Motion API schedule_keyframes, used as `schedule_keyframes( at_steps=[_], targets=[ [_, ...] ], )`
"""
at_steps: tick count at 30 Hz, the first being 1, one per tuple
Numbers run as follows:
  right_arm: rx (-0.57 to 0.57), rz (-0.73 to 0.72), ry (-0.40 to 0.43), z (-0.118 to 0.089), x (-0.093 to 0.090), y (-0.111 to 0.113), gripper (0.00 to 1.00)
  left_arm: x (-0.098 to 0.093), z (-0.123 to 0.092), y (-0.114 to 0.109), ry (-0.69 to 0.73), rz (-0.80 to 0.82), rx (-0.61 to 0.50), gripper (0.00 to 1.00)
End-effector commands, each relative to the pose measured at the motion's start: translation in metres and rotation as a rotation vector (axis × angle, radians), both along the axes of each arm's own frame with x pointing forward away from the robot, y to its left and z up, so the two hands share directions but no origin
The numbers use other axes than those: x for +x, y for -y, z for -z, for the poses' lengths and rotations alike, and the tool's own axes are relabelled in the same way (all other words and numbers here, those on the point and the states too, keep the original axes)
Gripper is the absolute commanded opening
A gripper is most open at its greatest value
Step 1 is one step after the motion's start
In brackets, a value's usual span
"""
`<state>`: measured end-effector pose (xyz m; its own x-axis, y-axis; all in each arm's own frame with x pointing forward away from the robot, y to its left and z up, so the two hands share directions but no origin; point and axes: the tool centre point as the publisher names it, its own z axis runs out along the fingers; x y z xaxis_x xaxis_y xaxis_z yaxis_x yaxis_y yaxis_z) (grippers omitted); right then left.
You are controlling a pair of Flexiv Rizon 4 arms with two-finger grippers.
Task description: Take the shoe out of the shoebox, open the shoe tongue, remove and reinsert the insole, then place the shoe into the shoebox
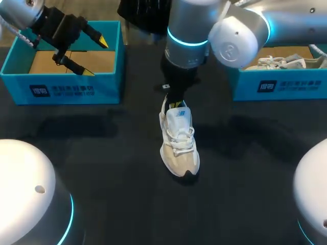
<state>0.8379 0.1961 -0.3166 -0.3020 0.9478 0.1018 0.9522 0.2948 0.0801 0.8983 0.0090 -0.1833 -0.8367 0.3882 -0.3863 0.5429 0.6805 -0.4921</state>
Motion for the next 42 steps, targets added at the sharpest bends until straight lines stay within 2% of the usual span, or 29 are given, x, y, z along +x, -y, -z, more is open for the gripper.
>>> schedule_keyframes(
  at_steps=[1, 5, 18, 30, 35, 42],
  targets=[
    [-0.012, -0.002, -0.029, 0.013, 0.003, -0.002, 0.00, 0.000, -0.001, 0.000, -0.001, 0.000, 0.004, 1.00],
    [-0.020, 0.007, -0.045, 0.021, -0.003, 0.003, 0.00, 0.000, -0.001, 0.000, -0.001, 0.000, 0.004, 1.00],
    [-0.044, 0.036, -0.021, 0.039, -0.018, 0.008, 0.00, 0.000, -0.001, 0.000, -0.001, 0.000, 0.004, 1.00],
    [-0.050, 0.040, -0.067, 0.064, -0.013, 0.008, 0.00, 0.000, -0.001, 0.000, -0.001, 0.000, 0.004, 1.00],
    [-0.062, 0.037, -0.085, 0.065, -0.010, 0.007, 0.00, 0.000, -0.001, 0.000, -0.001, 0.000, 0.004, 1.00],
    [-0.101, 0.026, -0.055, 0.049, -0.004, 0.011, 0.00, 0.000, -0.001, 0.000, -0.001, 0.000, 0.004, 1.00]
  ],
)
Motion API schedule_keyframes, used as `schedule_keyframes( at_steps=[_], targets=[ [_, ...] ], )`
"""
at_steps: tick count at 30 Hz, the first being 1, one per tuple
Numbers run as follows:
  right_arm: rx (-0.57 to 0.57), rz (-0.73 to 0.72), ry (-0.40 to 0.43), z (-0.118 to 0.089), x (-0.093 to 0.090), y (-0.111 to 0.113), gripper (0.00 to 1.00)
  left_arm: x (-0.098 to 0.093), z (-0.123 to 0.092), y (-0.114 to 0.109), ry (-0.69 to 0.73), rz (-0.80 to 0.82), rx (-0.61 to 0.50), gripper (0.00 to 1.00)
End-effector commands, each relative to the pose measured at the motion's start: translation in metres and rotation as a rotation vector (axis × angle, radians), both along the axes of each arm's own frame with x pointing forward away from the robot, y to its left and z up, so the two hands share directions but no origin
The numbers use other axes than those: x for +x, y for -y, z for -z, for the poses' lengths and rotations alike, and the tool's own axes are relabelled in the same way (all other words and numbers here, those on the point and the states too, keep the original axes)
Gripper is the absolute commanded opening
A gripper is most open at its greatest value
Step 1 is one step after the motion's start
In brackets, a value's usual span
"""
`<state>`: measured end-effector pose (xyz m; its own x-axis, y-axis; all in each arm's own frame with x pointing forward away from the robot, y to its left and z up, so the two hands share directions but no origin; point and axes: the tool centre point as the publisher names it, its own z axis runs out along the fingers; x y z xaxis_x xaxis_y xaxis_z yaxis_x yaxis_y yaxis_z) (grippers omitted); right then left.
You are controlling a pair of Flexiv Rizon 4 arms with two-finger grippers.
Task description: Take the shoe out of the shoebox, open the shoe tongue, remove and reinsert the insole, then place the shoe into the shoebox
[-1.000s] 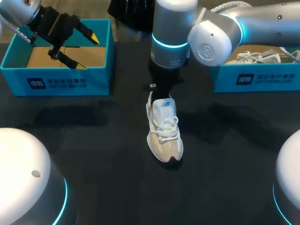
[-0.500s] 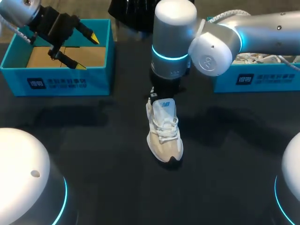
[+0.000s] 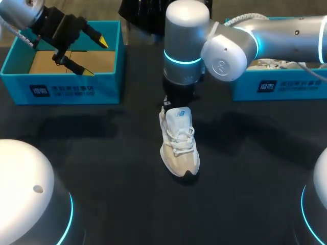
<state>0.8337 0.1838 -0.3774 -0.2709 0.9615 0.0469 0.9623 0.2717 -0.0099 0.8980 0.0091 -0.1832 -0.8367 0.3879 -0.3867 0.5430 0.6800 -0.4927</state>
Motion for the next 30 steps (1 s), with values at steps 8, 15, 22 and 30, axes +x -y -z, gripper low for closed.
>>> schedule_keyframes(
  at_steps=[8, 15, 22, 30],
  targets=[
    [-0.013, -0.019, 0.053, -0.005, 0.018, 0.002, 0.00, 0.000, -0.001, 0.000, -0.001, 0.000, 0.005, 1.00],
    [0.011, -0.018, 0.047, 0.009, 0.024, 0.000, 0.00, 0.000, -0.001, 0.000, -0.001, 0.000, 0.005, 1.00],
    [-0.002, -0.017, 0.090, -0.007, 0.024, 0.000, 0.00, 0.000, -0.001, 0.000, -0.001, 0.000, 0.005, 1.00],
    [0.007, -0.034, 0.121, 0.000, 0.042, -0.004, 0.00, 0.000, -0.001, 0.000, -0.001, 0.000, 0.005, 1.00]
  ],
)
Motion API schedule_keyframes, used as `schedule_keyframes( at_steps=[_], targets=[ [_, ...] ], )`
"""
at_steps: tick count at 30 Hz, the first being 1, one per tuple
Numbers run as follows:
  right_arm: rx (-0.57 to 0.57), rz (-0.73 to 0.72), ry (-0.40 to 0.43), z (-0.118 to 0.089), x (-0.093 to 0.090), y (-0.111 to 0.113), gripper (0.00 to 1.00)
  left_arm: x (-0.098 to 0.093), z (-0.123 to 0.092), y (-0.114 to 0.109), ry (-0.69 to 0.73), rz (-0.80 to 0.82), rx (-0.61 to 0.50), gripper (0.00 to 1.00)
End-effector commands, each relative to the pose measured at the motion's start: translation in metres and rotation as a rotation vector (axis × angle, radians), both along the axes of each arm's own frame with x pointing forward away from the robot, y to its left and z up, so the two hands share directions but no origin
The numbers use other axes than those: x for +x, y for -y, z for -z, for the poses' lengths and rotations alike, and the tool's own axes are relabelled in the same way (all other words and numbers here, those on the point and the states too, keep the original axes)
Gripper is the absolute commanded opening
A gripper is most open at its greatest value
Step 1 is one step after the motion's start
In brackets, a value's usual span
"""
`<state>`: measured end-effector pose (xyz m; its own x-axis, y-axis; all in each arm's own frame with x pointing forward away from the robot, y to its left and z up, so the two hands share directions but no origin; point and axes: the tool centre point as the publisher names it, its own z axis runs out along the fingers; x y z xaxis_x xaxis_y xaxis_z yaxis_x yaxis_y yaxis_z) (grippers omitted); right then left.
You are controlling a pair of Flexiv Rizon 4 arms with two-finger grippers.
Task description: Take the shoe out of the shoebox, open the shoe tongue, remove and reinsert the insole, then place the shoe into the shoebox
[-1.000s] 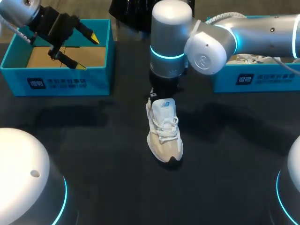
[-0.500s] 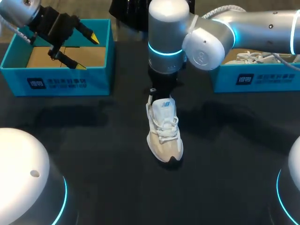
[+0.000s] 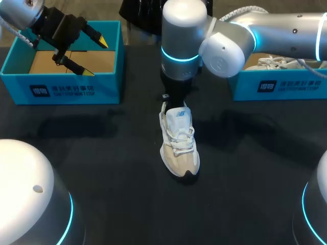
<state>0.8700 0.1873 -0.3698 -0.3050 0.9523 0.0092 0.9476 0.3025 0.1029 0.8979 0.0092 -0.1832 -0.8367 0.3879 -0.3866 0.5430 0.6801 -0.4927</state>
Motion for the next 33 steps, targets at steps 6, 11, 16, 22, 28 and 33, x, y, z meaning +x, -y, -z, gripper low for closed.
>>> schedule_keyframes(
  at_steps=[6, 11, 16, 22, 28, 33],
  targets=[
    [0.017, -0.016, -0.007, 0.022, 0.017, -0.005, 0.00, 0.000, -0.001, 0.000, -0.001, 0.000, 0.005, 1.00],
    [0.026, -0.002, -0.011, 0.028, 0.016, -0.006, 0.00, 0.000, -0.001, 0.000, -0.001, 0.000, 0.005, 1.00],
    [-0.008, 0.003, -0.015, 0.018, 0.010, -0.007, 0.00, 0.000, -0.001, 0.000, -0.001, 0.000, 0.005, 1.00],
    [-0.038, 0.001, -0.012, 0.012, 0.007, -0.007, 0.00, 0.000, -0.001, 0.000, -0.001, 0.000, 0.005, 1.00],
    [-0.032, 0.008, -0.066, 0.031, 0.013, -0.008, 0.00, 0.000, -0.001, 0.000, -0.001, 0.000, 0.005, 1.00],
    [-0.019, 0.019, -0.070, 0.032, 0.008, -0.009, 0.00, 0.000, -0.001, 0.000, -0.001, 0.000, 0.005, 1.00]
  ],
)
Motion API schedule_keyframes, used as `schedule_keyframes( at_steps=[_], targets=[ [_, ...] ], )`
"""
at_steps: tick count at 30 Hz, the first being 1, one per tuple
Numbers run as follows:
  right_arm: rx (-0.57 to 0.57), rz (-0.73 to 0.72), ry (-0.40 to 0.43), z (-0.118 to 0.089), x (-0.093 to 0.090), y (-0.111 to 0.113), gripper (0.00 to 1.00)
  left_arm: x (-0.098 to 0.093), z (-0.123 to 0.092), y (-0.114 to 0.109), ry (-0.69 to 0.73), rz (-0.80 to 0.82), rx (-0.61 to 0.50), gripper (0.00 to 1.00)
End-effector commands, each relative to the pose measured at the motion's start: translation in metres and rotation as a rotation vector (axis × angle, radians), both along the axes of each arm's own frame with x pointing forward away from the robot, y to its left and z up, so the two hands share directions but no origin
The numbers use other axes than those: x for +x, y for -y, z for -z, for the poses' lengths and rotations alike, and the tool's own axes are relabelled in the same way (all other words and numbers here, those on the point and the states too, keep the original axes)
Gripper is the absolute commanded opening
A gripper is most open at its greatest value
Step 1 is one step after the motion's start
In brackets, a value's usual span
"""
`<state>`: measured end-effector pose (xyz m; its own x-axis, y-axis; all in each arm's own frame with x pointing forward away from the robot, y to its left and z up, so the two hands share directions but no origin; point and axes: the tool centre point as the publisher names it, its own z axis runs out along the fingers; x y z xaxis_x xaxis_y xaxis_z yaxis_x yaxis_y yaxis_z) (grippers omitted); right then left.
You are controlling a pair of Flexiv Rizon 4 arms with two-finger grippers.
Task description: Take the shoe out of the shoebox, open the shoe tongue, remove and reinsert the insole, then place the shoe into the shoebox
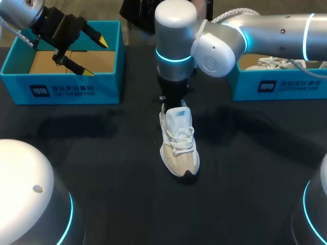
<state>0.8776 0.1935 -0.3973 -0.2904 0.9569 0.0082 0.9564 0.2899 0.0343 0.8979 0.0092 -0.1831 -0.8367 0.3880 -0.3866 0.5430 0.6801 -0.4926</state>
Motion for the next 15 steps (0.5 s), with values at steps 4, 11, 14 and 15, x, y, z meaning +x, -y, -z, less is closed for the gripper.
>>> schedule_keyframes(
  at_steps=[4, 11, 14, 15],
  targets=[
    [-0.030, 0.011, -0.004, -0.011, -0.006, -0.003, 0.00, 0.000, -0.001, 0.000, -0.001, 0.000, 0.005, 1.00],
    [-0.085, 0.022, -0.068, -0.043, -0.019, 0.000, 0.00, 0.000, -0.001, 0.000, -0.001, 0.000, 0.005, 1.00],
    [-0.108, 0.047, -0.118, -0.052, -0.026, 0.003, 0.00, 0.000, -0.001, 0.000, -0.001, 0.000, 0.005, 1.00],
    [-0.110, 0.049, -0.123, -0.055, -0.029, 0.003, 0.00, 0.000, -0.001, 0.000, -0.001, 0.000, 0.005, 1.00]
  ],
)
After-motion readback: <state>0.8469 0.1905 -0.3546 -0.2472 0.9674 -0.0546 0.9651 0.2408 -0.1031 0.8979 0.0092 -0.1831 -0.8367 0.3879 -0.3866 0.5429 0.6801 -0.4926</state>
